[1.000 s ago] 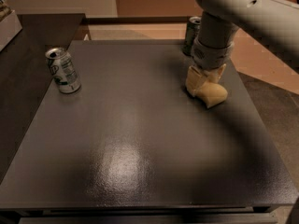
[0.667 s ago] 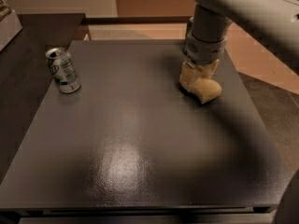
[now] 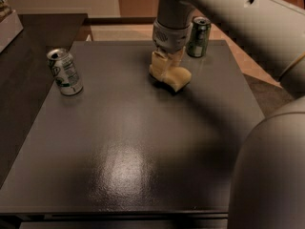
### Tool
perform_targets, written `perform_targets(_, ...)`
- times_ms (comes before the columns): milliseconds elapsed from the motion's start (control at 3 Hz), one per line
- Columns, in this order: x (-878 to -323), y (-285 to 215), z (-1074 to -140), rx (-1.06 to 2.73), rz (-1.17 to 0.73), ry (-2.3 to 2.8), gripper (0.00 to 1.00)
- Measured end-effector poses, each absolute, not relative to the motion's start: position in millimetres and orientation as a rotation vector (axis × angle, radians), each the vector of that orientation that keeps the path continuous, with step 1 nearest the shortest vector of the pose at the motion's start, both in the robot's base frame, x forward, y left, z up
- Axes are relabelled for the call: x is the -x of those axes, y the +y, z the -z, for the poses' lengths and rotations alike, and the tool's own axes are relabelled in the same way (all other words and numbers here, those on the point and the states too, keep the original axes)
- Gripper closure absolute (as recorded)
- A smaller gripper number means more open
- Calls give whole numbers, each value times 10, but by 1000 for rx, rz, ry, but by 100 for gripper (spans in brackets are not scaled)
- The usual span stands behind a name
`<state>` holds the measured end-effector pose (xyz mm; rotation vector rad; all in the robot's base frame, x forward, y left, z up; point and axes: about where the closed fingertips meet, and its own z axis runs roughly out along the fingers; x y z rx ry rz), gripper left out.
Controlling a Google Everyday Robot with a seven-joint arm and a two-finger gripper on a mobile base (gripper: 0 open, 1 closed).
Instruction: Move sponge near 7up can
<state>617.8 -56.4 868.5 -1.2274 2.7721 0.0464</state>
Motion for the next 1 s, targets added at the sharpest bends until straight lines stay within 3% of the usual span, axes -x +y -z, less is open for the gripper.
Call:
perform_targets(667,-6376,429,-8666,1591,-100,2553,100)
perform_targets(1000,-6411,657,-8652,1670,-113,2498,100)
